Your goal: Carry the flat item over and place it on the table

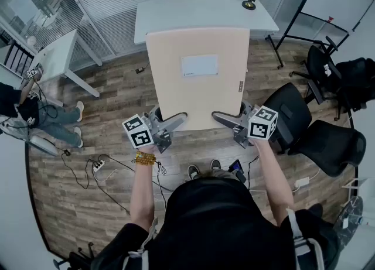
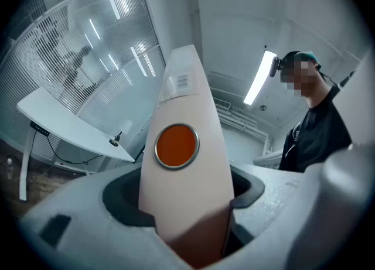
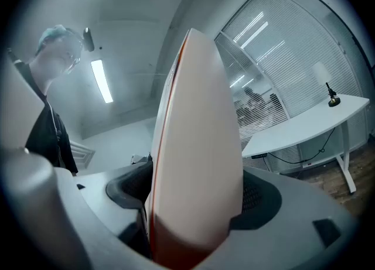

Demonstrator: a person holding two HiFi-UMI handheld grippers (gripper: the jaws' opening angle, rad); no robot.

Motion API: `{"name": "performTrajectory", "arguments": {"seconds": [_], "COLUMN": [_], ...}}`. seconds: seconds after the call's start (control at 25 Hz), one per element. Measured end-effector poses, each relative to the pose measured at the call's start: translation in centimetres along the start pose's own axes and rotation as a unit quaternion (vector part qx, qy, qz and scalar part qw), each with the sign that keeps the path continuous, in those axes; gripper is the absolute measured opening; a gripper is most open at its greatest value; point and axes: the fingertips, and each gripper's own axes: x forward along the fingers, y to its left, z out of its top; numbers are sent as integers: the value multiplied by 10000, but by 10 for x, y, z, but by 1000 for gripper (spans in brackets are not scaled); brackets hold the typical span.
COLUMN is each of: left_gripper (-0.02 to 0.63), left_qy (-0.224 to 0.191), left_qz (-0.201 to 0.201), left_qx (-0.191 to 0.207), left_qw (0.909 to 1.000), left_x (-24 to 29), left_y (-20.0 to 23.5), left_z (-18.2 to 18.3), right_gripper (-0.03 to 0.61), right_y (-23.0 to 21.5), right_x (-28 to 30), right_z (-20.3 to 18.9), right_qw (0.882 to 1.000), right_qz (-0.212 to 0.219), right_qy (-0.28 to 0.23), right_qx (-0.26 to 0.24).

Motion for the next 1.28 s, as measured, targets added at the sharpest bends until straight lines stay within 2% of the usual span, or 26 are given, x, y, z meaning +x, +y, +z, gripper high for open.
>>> {"name": "performTrajectory", "arguments": {"seconds": [0.44, 0.72, 0.96, 1.28], "left_gripper": [316, 318, 318, 318], "left_qy": [-257, -171, -88, -63], "left_qz": [-143, -29, 121, 214], "left_qx": [-69, 69, 95, 232], "left_qw": [9995, 9998, 9998, 9995], "left_x": [-9, 5, 51, 110], "left_y": [11, 33, 87, 138], "left_z": [-1, 10, 32, 53], "right_gripper": [376, 374, 374, 374], "right_y": [3, -23, -92, -165], "right_x": [12, 23, 35, 37], "right_z": [4, 14, 46, 83], "right_qw": [9994, 9987, 9984, 9974], "right_qz": [165, 346, 437, 563], "right_qy": [-155, -316, -353, -456], "right_qx": [-250, -204, -79, -54]}}
